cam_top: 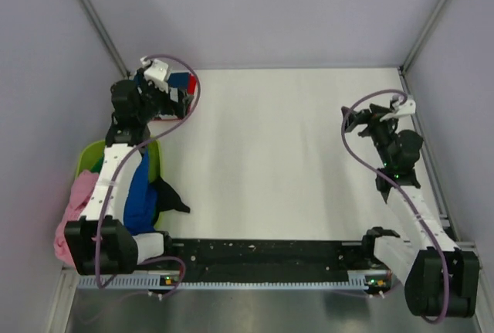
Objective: Fold and stack the t-shirts
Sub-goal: Grab crumpled tshirt from bin with the left arm, then move the tshirt to the center of the board, then flatten out the tshirt
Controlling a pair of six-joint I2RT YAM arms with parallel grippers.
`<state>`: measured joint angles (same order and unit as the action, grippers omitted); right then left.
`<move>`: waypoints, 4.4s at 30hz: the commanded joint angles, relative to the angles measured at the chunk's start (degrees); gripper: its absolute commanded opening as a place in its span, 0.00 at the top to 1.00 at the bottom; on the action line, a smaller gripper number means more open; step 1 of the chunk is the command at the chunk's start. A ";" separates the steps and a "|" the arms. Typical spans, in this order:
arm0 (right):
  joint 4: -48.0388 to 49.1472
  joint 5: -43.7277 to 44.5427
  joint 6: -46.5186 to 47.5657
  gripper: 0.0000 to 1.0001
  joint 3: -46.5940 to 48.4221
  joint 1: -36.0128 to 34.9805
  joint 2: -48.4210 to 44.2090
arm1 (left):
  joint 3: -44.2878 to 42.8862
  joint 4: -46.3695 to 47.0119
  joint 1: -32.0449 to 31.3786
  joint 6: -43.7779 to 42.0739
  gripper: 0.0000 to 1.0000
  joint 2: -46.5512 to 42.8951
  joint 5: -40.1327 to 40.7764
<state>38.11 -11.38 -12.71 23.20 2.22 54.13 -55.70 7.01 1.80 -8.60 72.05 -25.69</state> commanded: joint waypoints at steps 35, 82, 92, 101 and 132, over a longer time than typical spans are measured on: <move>-48.92 -14.11 4.71 0.02 26.98 -23.66 -1.04 | -33.47 -72.49 21.68 -23.94 1.00 -7.09 0.05; -60.50 4.25 26.16 0.10 46.40 -70.33 45.78 | -26.67 -56.05 7.42 -11.08 0.21 2.59 2.22; -64.56 11.83 24.67 0.25 49.57 -69.72 55.55 | -19.80 -56.31 9.71 -13.46 0.16 -7.27 3.90; -67.28 4.98 25.01 0.86 51.84 -66.20 56.26 | -18.48 -57.81 9.71 -14.43 0.17 -9.12 3.81; -42.24 -15.44 -16.56 1.00 40.18 8.94 21.98 | -26.38 -53.84 -31.56 -14.60 0.27 8.69 6.00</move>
<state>-9.34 -26.04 -26.74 66.59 10.59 77.19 -81.52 -44.62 -18.26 -20.60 72.60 -19.92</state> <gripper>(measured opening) 0.006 0.736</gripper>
